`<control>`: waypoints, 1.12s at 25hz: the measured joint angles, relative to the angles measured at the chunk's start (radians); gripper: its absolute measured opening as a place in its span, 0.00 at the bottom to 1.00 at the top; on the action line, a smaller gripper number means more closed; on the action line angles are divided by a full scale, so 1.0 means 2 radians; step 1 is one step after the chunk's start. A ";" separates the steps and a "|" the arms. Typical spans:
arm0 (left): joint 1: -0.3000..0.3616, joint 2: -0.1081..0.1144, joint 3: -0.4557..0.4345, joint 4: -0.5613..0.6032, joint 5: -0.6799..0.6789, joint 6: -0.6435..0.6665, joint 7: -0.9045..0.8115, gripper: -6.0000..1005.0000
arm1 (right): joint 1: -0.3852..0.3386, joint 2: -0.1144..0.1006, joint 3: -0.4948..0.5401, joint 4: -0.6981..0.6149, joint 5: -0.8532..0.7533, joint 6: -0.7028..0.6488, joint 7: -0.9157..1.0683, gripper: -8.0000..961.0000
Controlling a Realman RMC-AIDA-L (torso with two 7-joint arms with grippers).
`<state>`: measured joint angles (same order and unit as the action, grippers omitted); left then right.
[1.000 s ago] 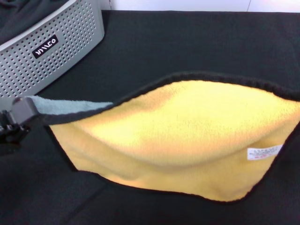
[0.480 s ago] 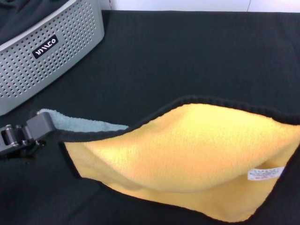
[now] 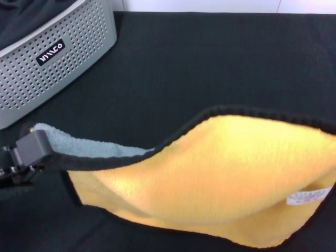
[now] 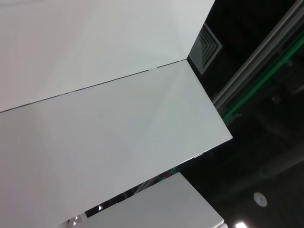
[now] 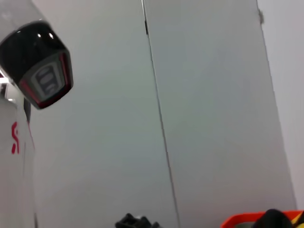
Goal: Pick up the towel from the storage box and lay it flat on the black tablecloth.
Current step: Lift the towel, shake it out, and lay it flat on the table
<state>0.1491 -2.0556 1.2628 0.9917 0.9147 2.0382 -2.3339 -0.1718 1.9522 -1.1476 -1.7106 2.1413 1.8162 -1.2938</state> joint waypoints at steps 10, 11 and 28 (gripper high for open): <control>-0.032 0.007 -0.002 -0.073 0.027 -0.001 0.019 0.05 | 0.044 -0.018 -0.040 0.100 -0.006 0.000 0.022 0.04; -0.044 0.008 -0.003 -0.094 0.032 -0.002 0.027 0.05 | 0.050 -0.019 -0.039 0.121 -0.007 -0.001 0.022 0.04; -0.226 0.021 -0.003 -0.335 0.076 -0.035 0.131 0.05 | 0.191 -0.031 -0.010 0.370 -0.078 -0.006 -0.024 0.04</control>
<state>-0.3024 -2.0146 1.2564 0.3224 1.0666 1.9690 -2.0720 0.2106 1.8900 -1.1676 -0.9703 1.9849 1.8048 -1.3422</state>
